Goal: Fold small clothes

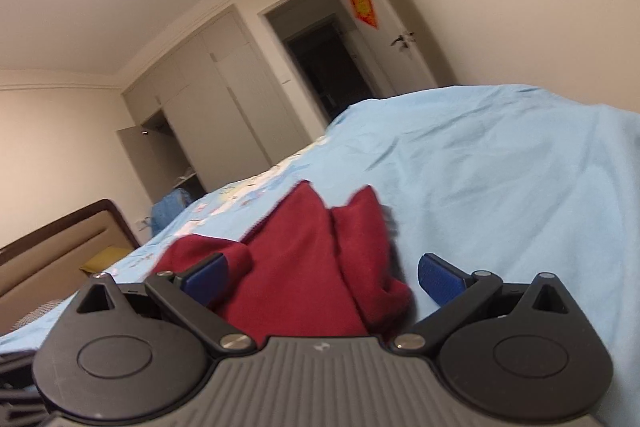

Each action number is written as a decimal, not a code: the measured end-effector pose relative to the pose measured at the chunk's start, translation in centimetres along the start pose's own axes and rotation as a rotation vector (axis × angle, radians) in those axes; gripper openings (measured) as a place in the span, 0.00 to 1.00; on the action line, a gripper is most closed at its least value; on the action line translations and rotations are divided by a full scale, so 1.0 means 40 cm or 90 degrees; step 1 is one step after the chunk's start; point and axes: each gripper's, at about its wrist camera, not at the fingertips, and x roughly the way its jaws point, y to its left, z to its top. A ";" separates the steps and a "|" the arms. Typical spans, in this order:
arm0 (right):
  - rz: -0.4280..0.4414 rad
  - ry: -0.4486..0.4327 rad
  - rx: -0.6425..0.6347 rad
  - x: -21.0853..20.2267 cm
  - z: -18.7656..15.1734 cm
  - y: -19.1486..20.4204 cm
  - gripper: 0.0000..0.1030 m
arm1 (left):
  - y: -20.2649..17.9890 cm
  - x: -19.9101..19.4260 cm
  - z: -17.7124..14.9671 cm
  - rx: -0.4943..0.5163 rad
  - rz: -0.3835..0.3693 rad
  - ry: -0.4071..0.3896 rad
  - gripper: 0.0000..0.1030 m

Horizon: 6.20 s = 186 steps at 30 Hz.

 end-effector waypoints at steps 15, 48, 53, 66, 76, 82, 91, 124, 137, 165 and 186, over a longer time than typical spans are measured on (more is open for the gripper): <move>0.108 0.184 -0.031 0.220 0.090 0.086 0.79 | 0.000 0.015 -0.030 -0.013 -0.012 -0.010 0.17; 0.127 0.154 -0.115 0.201 0.120 0.164 0.09 | -0.036 0.006 0.004 0.011 -0.028 -0.057 0.11; 0.100 0.124 -0.106 0.160 0.157 0.117 0.09 | -0.081 0.022 0.033 0.039 -0.065 -0.075 0.11; 0.020 0.104 -0.078 0.096 0.191 -0.015 0.09 | -0.179 0.093 0.064 0.082 -0.140 -0.069 0.11; -0.006 0.126 -0.065 0.107 0.146 -0.037 0.09 | -0.157 0.141 0.081 0.049 -0.161 -0.039 0.15; -0.024 0.131 -0.069 0.107 0.150 -0.036 0.26 | -0.133 0.144 0.092 0.013 -0.174 -0.041 0.41; -0.059 0.117 -0.071 0.073 0.151 -0.014 0.88 | 0.007 0.115 0.113 -0.131 -0.127 -0.064 0.88; -0.165 0.070 -0.109 -0.097 0.006 0.061 1.00 | 0.213 0.196 -0.005 -0.369 0.023 0.121 0.99; -0.066 0.124 -0.142 0.021 0.053 0.083 0.77 | 0.203 0.192 -0.003 -0.361 0.024 0.128 0.99; -0.021 0.176 -0.365 -0.062 0.094 0.090 0.19 | 0.198 0.198 -0.003 -0.358 0.019 0.141 0.99; -0.011 0.149 -0.269 -0.092 0.142 0.055 0.49 | 0.195 0.197 -0.007 -0.358 0.016 0.140 0.99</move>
